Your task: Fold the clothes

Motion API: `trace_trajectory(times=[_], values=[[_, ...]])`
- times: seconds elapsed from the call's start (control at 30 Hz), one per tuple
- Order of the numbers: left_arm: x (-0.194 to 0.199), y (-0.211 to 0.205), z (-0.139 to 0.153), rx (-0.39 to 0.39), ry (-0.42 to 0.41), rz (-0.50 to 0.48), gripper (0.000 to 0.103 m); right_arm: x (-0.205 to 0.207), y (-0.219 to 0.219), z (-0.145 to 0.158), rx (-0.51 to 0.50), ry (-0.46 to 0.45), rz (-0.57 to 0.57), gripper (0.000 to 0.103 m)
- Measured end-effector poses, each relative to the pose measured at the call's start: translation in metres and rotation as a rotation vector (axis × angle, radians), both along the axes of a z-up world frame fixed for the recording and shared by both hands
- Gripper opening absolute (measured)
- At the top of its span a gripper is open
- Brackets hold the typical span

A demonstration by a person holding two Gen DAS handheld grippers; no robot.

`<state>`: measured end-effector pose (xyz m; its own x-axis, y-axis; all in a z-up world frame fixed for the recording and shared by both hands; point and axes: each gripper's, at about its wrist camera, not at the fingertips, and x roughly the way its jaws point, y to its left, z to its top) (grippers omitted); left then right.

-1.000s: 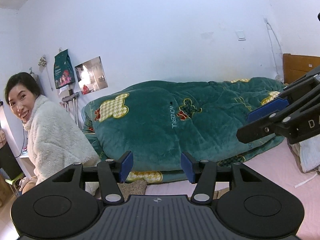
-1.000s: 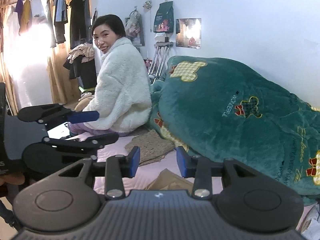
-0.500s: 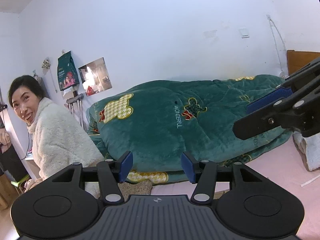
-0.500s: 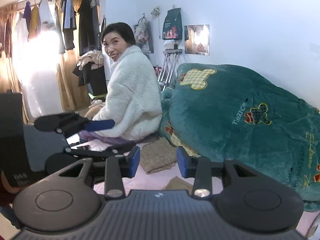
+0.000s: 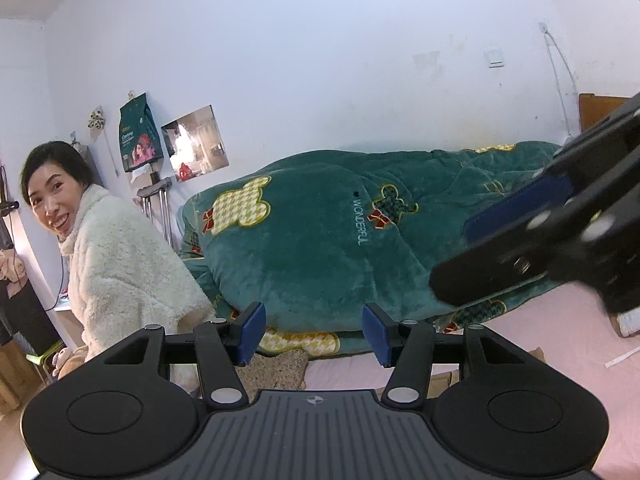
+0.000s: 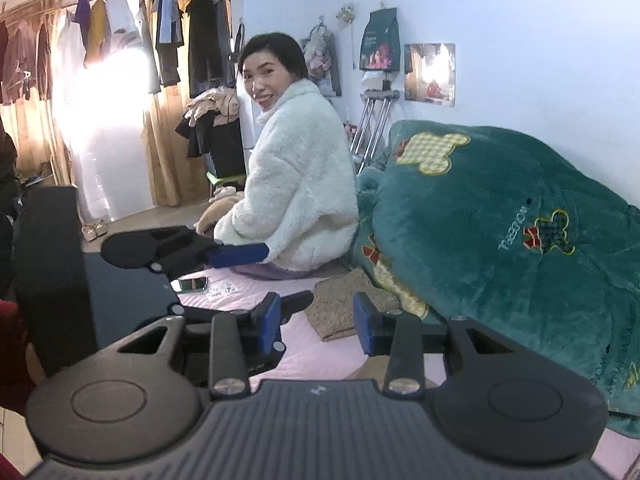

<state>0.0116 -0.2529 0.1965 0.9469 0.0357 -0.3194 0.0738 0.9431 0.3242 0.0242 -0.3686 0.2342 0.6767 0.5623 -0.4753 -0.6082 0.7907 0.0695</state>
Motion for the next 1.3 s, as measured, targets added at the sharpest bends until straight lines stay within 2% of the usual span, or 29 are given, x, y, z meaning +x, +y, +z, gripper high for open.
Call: trace_trajectory(times=[0.6,0.8,1.0,1.3], values=[[-0.006,-0.002,0.0,0.006,-0.002,-0.004,0.056,-0.002,-0.005,0.004,0.009,-0.014,-0.002,0.04],[-0.01,0.004,-0.011,-0.018,0.044,0.008,0.056,-0.001,-0.033,-0.021,-0.005,0.068,-0.111,0.041],[-0.005,0.007,-0.024,-0.043,0.073,-0.025,0.056,-0.012,-0.056,-0.041,-0.002,0.144,-0.216,0.044],[0.001,0.006,-0.029,-0.033,0.068,-0.091,0.056,-0.019,-0.018,-0.017,0.025,0.097,-0.147,0.045]])
